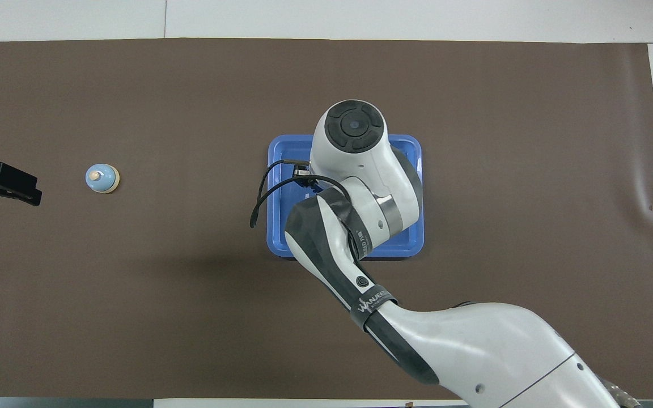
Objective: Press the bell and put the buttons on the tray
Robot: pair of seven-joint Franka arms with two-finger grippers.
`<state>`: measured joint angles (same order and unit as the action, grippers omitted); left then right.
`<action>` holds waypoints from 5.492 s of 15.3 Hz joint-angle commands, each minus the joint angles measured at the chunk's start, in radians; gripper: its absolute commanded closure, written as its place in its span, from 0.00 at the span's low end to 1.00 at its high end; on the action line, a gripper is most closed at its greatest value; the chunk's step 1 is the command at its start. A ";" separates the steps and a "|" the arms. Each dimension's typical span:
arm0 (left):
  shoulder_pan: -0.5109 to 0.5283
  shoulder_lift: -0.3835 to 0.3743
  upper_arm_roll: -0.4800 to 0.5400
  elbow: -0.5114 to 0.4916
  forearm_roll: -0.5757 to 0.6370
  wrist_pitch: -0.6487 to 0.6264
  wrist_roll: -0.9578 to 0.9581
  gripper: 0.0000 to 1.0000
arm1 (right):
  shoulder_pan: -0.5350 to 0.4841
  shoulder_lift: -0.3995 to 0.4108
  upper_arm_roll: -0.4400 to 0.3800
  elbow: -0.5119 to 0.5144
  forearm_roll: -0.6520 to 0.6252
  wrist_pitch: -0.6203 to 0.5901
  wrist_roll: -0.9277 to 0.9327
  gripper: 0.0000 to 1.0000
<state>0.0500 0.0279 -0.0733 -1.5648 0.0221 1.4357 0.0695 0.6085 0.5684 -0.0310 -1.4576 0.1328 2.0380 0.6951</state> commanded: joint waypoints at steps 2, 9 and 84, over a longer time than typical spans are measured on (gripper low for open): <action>0.007 -0.008 -0.002 0.002 -0.005 -0.018 0.003 0.00 | 0.026 0.051 -0.001 0.037 0.011 -0.004 0.036 1.00; 0.007 -0.006 -0.002 0.002 -0.005 -0.018 0.003 0.00 | 0.036 0.074 -0.001 0.034 0.010 0.030 0.044 0.01; 0.076 0.088 0.006 -0.296 0.001 0.557 0.062 1.00 | -0.586 -0.578 -0.012 -0.230 -0.104 -0.417 -0.678 0.00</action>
<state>0.1118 0.0776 -0.0645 -1.8266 0.0223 1.9058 0.1098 0.0338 0.0187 -0.0497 -1.6553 0.0350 1.6011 0.0371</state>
